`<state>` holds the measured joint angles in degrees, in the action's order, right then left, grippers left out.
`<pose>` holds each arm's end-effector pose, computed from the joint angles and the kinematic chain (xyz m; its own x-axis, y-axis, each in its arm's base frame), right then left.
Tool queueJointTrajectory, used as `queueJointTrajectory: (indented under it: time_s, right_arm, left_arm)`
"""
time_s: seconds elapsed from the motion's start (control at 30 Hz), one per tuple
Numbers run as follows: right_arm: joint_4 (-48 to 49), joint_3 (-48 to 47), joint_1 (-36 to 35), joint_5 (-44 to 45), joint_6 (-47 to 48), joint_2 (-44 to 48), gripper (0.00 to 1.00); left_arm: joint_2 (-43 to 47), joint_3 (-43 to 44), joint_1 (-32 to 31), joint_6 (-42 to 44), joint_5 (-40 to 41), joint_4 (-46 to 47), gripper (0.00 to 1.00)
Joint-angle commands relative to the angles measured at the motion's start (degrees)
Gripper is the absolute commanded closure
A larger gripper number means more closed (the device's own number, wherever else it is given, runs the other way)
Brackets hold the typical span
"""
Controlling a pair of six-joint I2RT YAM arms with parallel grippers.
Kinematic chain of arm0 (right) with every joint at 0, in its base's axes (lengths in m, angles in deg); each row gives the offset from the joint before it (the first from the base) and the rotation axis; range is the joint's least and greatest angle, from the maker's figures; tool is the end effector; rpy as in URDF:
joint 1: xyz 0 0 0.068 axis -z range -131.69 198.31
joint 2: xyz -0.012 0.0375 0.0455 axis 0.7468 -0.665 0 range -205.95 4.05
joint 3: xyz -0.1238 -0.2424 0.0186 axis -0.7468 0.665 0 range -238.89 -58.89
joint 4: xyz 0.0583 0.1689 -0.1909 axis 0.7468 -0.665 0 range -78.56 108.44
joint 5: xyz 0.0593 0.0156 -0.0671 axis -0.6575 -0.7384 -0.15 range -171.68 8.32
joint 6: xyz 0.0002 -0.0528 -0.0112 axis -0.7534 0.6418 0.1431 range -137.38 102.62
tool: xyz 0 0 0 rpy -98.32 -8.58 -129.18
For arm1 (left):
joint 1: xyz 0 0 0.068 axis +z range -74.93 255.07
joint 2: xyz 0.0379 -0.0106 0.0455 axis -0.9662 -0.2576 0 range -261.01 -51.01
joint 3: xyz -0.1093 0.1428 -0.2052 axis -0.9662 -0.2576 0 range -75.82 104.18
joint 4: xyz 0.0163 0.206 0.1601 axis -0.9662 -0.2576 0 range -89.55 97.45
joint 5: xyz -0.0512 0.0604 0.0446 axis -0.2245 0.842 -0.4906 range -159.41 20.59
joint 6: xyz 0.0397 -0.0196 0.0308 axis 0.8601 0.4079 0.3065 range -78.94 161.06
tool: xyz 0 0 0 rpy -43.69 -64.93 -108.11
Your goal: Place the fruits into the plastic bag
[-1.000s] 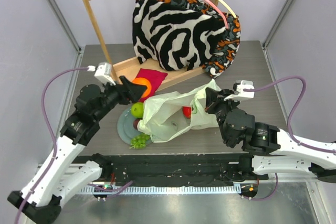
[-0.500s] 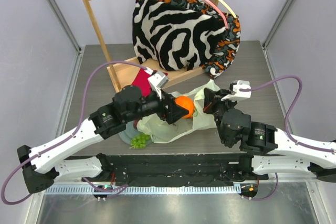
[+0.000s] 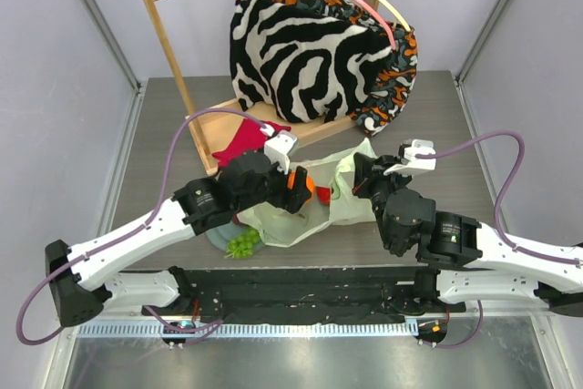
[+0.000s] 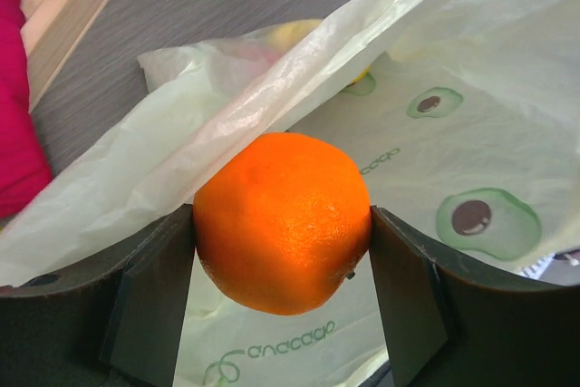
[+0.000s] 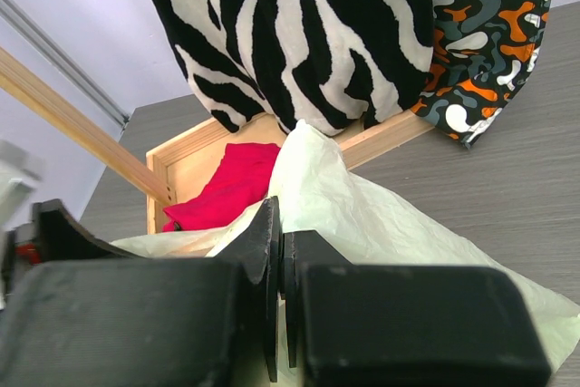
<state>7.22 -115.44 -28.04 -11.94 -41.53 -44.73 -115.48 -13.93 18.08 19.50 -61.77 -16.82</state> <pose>0.0718 0.1543 0.3994 -0.0603 0.3524 -0.9339 -0.0997 0.9288 0.3569 0.1407 -0.2080 0.3513 -0.5106 0.1171 -0.8518 0.6223 0.7339 -0.2721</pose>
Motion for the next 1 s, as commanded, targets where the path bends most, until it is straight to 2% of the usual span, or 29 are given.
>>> queueJointTrajectory:
  time_s: [0.0, 0.13, 0.23, 0.57, 0.67, 0.97]
  right_arm:
    - [1.20, -1.19, 0.16, 1.37, -0.82, 0.17, 0.99]
    - [1.12, -1.28, 0.24, 1.28, -0.73, 0.26, 0.99]
    - [0.94, -1.10, 0.16, 1.54, -0.82, 0.52, 0.99]
    - [0.94, -1.63, 0.16, 1.19, -1.17, -0.53, 0.99]
    - [0.94, -1.72, 0.16, 0.93, -1.08, -1.06, 0.99]
    - [1.03, -1.89, 0.24, 0.67, -1.35, -1.24, 0.99]
  left_arm:
    - [-3.64, 0.78, 0.04, 0.12, 1.42, 1.15, 0.51]
    - [-7.86, 0.69, 0.13, -1.73, -1.40, 3.70, 0.49]
    - [-10.50, 0.25, 0.04, -3.22, -2.80, 5.10, 0.44]
    - [-11.38, -2.03, -0.05, -3.84, -4.12, 4.59, 0.12]
    - [-10.59, -2.74, -0.05, -4.10, -3.86, 4.85, 0.06]
    - [-8.75, -3.62, -0.05, -3.75, -3.77, 6.25, 0.02]
